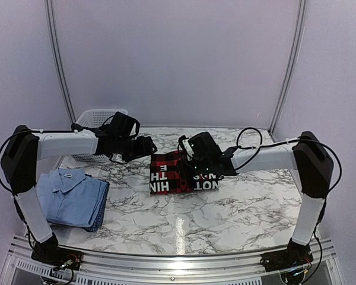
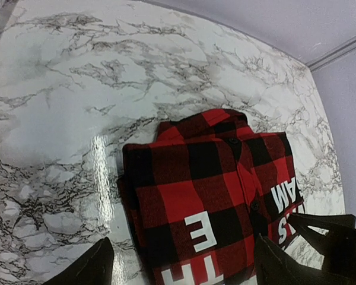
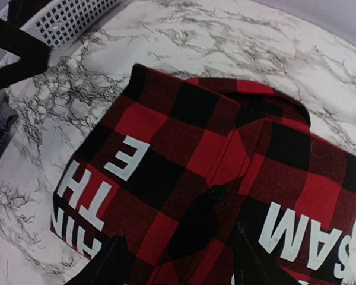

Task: Fold and stack the long sleeve shirts
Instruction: Adjust the square-folded shirt at the center of the board.

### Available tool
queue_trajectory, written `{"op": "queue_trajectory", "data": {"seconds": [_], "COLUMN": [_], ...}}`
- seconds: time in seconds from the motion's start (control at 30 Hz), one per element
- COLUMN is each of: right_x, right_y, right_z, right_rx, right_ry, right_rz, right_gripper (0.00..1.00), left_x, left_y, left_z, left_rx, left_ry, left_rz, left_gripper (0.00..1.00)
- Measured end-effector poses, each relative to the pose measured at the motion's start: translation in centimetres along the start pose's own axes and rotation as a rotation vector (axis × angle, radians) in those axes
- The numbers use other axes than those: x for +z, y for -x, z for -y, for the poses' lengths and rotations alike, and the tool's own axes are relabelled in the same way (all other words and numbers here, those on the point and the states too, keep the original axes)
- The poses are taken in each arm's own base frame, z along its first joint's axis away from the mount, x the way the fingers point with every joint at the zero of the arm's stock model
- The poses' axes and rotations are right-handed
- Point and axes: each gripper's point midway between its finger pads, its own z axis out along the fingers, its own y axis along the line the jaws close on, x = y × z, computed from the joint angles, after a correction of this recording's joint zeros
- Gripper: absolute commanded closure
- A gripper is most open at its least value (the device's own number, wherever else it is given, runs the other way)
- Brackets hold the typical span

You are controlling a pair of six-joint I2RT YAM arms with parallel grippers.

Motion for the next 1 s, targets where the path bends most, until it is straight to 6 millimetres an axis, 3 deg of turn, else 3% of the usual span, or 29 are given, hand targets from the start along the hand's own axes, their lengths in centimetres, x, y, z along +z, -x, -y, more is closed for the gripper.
{"op": "queue_trajectory", "data": {"seconds": [0.2,0.33,0.5,0.6,0.83,0.9,1.0], "right_x": [5.5,6.3,5.8,4.1,-0.2,-0.3,0.0], "right_y": [-5.7,-4.4,-4.4,-4.1,-1.1,-1.6,-4.4], "right_z": [1.9,1.8,2.0,2.1,2.3,2.7,3.5], "right_rx": [-0.005,0.013,0.032,0.045,0.101,0.112,0.125], "right_ry": [-0.115,-0.130,-0.140,-0.140,-0.107,-0.107,-0.117], "right_rz": [-0.146,-0.120,-0.124,-0.123,-0.046,-0.052,-0.106], "right_gripper": [0.29,0.22,0.20,0.23,0.45,0.46,0.46], "left_x": [0.6,0.8,0.9,1.0,1.5,2.1,3.0], "left_y": [-3.6,-5.4,-7.7,-8.6,-9.4,-9.9,-10.6], "left_z": [-0.9,-1.2,-2.2,-2.6,-2.7,-2.9,-3.4], "left_rx": [-0.006,-0.015,-0.042,-0.049,-0.047,-0.049,-0.053], "left_ry": [0.007,0.007,0.018,0.022,0.018,0.023,0.036], "left_rz": [-0.089,-0.130,-0.188,-0.209,-0.234,-0.252,-0.273], "left_gripper": [0.17,0.17,0.23,0.26,0.32,0.34,0.36]}}
